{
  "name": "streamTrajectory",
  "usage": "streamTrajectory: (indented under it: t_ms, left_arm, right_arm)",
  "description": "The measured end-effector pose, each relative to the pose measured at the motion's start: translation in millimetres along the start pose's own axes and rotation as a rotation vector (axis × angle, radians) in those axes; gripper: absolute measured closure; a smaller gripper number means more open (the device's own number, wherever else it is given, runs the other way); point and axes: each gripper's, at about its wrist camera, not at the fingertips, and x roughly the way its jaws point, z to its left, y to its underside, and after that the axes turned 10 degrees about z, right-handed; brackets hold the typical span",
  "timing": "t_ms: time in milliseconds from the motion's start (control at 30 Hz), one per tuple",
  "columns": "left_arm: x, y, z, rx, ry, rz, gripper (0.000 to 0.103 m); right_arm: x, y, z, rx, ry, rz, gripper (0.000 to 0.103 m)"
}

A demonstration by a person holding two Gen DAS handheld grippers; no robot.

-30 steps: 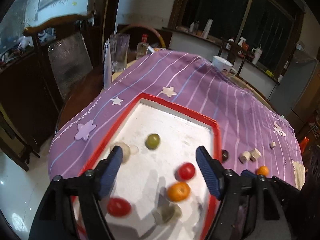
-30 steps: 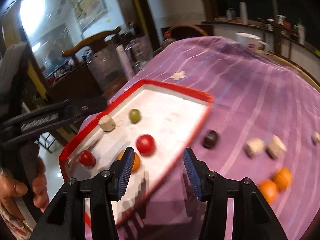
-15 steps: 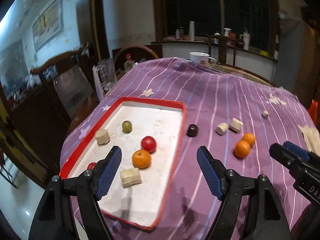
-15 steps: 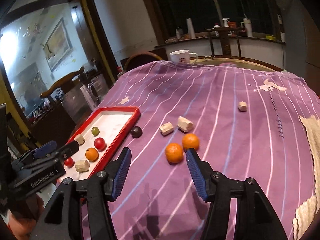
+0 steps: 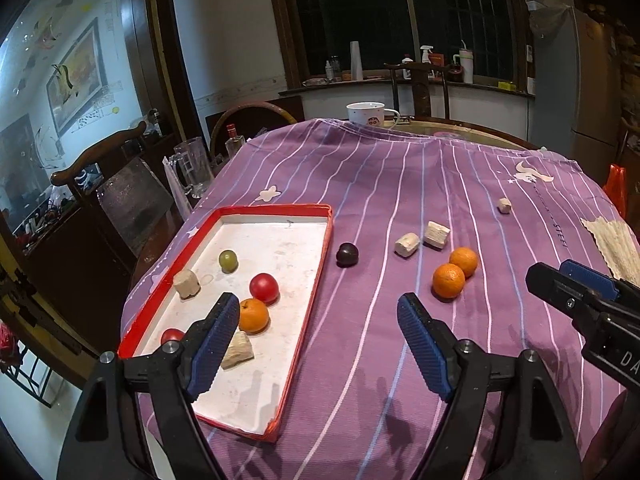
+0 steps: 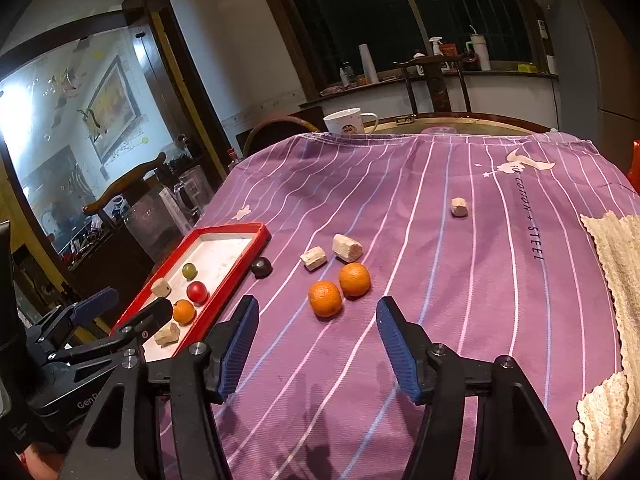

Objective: Organize fruits
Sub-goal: 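Move both grippers away from the tray toward the white blocks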

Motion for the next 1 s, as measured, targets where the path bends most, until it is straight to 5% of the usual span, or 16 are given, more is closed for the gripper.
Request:
streamTrajectory:
  t_ms: [300, 600, 1000]
  left_arm:
    - [17.2, 0.9, 6.0, -0.021, 0.036, 0.049, 0.022]
    - [48.5, 3.5, 16.1, -0.083, 0.164, 0.150, 0.022]
    - [61.2, 0.1, 14.8, -0.080, 0.217, 0.161, 0.022]
  right_arm:
    - [11.8, 0.5, -6.2, 0.008, 0.007, 0.033, 0.036]
    - [21.3, 1.1, -41.4, 0.028, 0.113, 0.107, 0.036]
    - [49.5, -42.0, -80.7, 0.069, 0.124, 0.181, 0.036]
